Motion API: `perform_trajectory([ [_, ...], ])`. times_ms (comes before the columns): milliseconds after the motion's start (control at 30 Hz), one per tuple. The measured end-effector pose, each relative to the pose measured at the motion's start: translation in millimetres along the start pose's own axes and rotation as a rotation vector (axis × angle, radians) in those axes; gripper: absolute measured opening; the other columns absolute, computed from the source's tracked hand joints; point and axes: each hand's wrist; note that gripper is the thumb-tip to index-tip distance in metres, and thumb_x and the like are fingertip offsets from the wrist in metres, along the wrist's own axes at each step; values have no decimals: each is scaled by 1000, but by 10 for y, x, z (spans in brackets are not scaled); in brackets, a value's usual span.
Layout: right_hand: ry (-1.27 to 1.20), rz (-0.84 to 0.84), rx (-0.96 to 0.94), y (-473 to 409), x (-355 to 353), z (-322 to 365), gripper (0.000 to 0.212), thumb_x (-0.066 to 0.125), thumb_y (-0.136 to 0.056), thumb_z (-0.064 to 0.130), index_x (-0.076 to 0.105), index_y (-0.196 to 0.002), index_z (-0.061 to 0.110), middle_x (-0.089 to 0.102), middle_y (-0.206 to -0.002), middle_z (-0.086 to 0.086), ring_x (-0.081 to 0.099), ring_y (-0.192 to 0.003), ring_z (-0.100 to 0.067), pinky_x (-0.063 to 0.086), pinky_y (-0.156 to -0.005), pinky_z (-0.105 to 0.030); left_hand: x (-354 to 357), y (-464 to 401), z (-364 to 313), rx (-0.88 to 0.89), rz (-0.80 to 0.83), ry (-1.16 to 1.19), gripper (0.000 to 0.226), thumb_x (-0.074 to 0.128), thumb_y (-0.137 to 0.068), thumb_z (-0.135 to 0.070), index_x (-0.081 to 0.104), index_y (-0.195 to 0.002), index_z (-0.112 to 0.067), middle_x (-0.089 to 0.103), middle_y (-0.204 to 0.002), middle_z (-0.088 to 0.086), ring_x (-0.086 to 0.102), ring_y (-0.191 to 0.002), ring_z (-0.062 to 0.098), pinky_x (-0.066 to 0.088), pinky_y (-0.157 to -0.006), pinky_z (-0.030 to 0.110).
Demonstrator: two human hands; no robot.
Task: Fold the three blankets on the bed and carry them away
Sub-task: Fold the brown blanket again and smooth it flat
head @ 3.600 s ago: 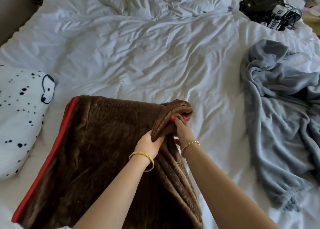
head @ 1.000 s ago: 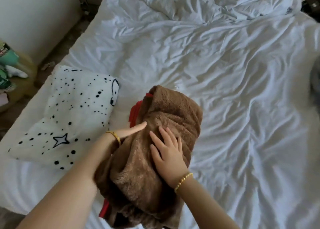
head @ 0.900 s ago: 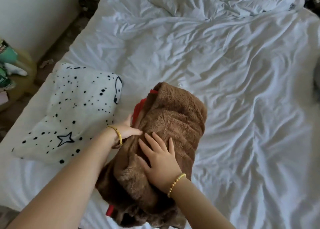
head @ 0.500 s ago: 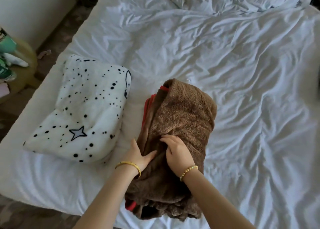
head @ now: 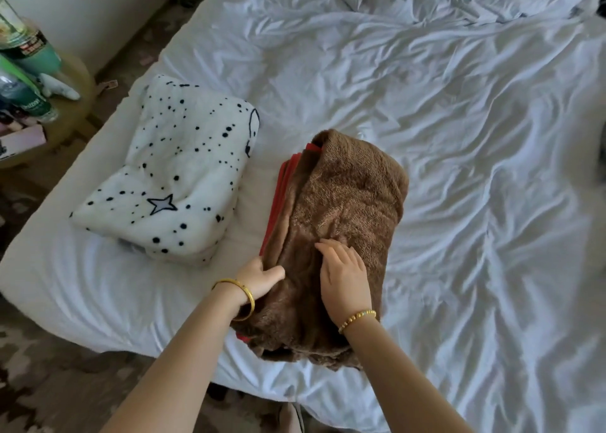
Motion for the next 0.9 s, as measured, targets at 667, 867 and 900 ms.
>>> perform_trajectory([
  [667,-741,-279,743,1040,178,-187,64,49,-78,0,32,-135,25,57,-107,7,58,-90,-17,44,-63,-25,239,397,-294,173,-282,582,36,52,-92,-17,52,-124,0,58,-123,17,51,-118,30,45,-77,23],
  [867,-837,-78,669,1335,48,-596,41,40,-84,-10,38,-111,21,51,-103,3,54,-98,-21,50,-81,-35,419,318,310,27,-324,143,47,59,-89,-22,43,-129,-2,53,-129,16,51,-116,31,37,-97,34],
  [900,-817,-25,646,1372,48,-654,44,39,-81,-14,40,-111,18,50,-107,-3,52,-104,-24,48,-89,-39,511,299,394,-32,-315,131,49,55,-92,-27,40,-131,-3,51,-132,16,50,-118,32,36,-99,35],
])
Point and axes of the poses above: each hand's wrist, its own y-axis away from the middle knuckle, its own x-axis out of the palm, z = x × y
